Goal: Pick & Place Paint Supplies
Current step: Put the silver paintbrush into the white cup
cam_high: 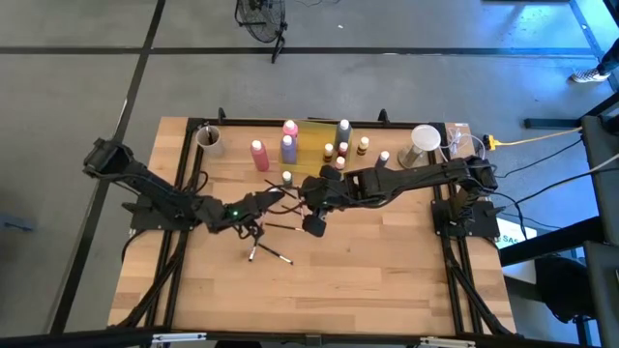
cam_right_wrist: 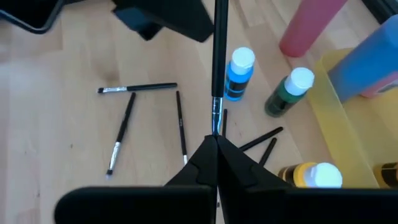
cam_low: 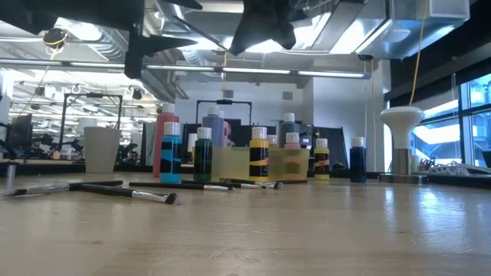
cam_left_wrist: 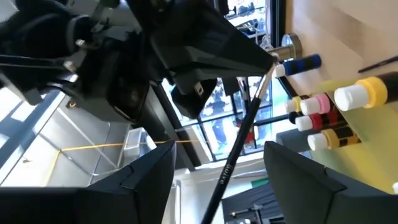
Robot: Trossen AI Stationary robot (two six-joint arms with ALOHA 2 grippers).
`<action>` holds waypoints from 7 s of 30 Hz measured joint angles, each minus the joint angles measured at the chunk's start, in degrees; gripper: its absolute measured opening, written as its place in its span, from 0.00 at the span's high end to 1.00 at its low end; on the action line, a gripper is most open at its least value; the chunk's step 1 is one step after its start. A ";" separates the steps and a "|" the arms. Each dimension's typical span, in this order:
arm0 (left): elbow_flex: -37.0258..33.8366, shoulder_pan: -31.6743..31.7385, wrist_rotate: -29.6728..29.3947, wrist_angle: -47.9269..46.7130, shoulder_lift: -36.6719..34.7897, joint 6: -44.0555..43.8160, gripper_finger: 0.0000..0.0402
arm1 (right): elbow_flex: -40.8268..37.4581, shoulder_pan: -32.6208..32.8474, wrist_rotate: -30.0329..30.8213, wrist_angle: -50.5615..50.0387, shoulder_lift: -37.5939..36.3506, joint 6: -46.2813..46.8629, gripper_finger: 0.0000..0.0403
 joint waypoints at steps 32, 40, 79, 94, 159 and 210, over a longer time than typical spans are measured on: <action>0.00 3.08 3.57 -0.01 0.00 1.25 0.53 | -0.04 0.02 -1.51 0.22 0.00 -0.02 1.00; 0.00 3.74 3.86 -0.03 0.00 1.23 0.60 | -0.04 0.02 -1.55 0.23 0.00 -0.02 1.00; 0.01 4.63 -1.82 -2.79 0.06 0.57 0.98 | -0.07 -0.11 -1.95 0.68 0.02 -3.07 0.91; 1.79 4.83 -10.95 -7.13 -8.65 -15.62 0.98 | -0.09 0.18 -1.47 -1.06 -2.19 0.59 0.60; -19.05 15.22 -6.53 -26.49 -72.17 -86.22 0.98 | -0.09 4.26 5.97 15.00 5.27 -15.54 0.61; -23.89 65.24 70.61 -22.03 -71.93 -120.76 0.98 | -0.07 4.90 -3.11 42.41 4.83 -26.50 0.57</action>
